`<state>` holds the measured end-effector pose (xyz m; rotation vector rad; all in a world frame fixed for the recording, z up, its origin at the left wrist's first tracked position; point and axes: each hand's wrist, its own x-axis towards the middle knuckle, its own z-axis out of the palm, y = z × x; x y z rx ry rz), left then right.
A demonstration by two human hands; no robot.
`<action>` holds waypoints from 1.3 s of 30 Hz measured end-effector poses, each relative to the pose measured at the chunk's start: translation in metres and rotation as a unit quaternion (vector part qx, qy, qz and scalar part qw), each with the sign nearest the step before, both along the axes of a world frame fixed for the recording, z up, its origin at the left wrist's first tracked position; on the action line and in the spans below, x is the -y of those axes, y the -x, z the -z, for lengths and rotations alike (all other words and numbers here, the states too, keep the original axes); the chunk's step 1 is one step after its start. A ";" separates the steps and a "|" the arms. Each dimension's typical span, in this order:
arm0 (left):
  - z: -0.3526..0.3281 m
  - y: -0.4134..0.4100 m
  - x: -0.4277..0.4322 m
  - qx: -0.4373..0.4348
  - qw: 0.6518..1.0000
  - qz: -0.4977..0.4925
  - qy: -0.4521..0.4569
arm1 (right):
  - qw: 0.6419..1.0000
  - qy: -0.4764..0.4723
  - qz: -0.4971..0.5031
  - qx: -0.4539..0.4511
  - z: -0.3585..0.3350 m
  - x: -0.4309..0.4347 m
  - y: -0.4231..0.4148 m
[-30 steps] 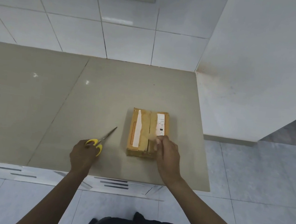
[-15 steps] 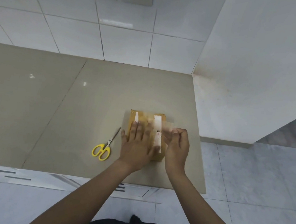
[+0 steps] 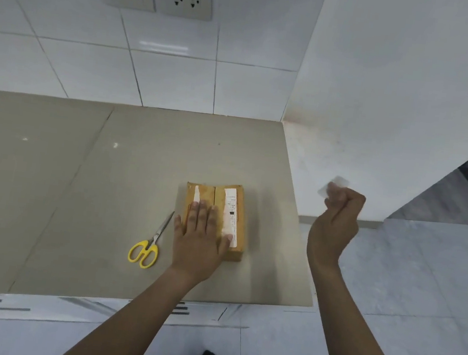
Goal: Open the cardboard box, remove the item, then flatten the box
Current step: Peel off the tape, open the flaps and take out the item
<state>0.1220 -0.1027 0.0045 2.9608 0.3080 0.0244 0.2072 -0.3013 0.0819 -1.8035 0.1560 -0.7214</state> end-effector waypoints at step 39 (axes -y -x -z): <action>-0.026 0.038 -0.068 0.183 0.796 -0.271 0.509 | 0.956 0.087 -0.217 -0.177 0.036 -0.078 0.046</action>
